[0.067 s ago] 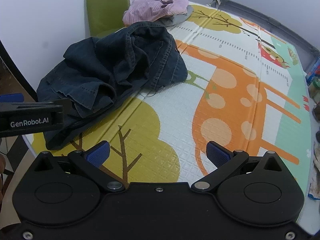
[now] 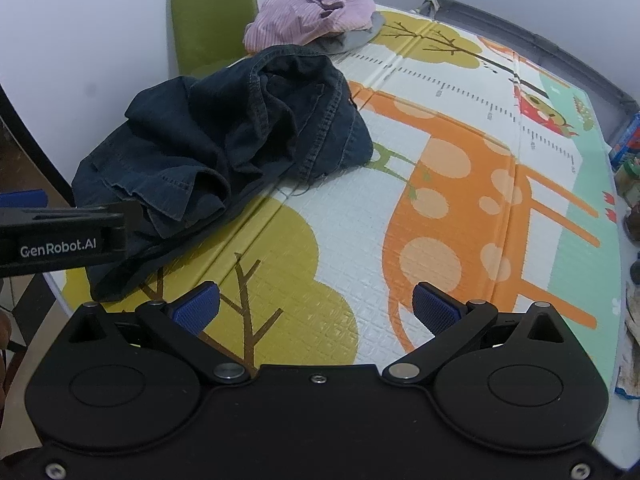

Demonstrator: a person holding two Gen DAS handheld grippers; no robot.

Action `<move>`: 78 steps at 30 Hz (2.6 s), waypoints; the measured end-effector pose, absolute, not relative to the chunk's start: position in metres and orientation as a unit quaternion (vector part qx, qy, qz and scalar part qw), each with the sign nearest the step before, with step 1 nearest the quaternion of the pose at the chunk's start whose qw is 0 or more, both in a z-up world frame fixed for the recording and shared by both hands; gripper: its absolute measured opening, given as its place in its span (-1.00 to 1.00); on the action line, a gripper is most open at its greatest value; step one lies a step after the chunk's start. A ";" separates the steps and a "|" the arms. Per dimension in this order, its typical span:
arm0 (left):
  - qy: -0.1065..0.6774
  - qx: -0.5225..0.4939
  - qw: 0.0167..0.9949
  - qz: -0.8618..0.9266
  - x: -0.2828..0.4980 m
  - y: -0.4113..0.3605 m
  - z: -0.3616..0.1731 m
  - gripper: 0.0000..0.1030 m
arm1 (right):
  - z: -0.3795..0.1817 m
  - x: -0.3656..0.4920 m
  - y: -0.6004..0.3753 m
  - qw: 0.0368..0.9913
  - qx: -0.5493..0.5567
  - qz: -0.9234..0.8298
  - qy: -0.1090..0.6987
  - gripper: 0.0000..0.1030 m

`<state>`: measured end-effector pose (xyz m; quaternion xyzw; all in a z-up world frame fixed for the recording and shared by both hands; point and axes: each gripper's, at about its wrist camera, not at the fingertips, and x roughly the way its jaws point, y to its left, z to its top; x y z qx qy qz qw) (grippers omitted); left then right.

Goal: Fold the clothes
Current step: 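Approach the crumpled dark blue jeans with both tools open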

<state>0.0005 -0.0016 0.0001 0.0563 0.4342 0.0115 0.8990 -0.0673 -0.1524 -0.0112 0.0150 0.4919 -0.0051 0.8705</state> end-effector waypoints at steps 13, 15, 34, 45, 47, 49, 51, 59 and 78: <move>0.442 0.057 0.895 0.013 0.003 -0.003 0.000 1.00 | -0.007 -0.068 -0.161 0.872 0.015 -0.006 0.489 0.99; 0.444 0.059 0.894 0.014 0.003 -0.004 0.000 1.00 | -0.007 -0.067 -0.160 0.872 0.013 -0.009 0.489 0.99; 0.451 0.067 0.890 -0.004 0.009 -0.016 -0.002 1.00 | -0.012 -0.060 -0.168 0.872 0.024 -0.017 0.488 0.99; 0.455 0.067 0.888 -0.009 0.014 -0.019 -0.002 1.00 | -0.011 -0.056 -0.170 0.873 0.025 -0.020 0.486 0.99; 0.452 0.070 0.889 -0.011 0.013 -0.020 -0.002 1.00 | -0.011 -0.056 -0.170 0.873 0.025 -0.019 0.486 0.99; 0.452 0.071 0.889 -0.011 0.013 -0.020 -0.002 1.00 | -0.011 -0.056 -0.170 0.873 0.025 -0.019 0.486 0.99; 0.451 0.072 0.889 -0.011 0.013 -0.020 -0.002 1.00 | -0.010 -0.055 -0.170 0.873 0.025 -0.018 0.486 0.99; 0.452 0.074 0.889 -0.006 0.012 -0.015 0.000 1.00 | -0.009 -0.054 -0.167 0.874 0.024 -0.013 0.485 0.99; 0.453 0.076 0.888 0.004 0.001 -0.004 0.004 1.00 | -0.006 -0.056 -0.156 0.874 0.019 0.018 0.486 0.99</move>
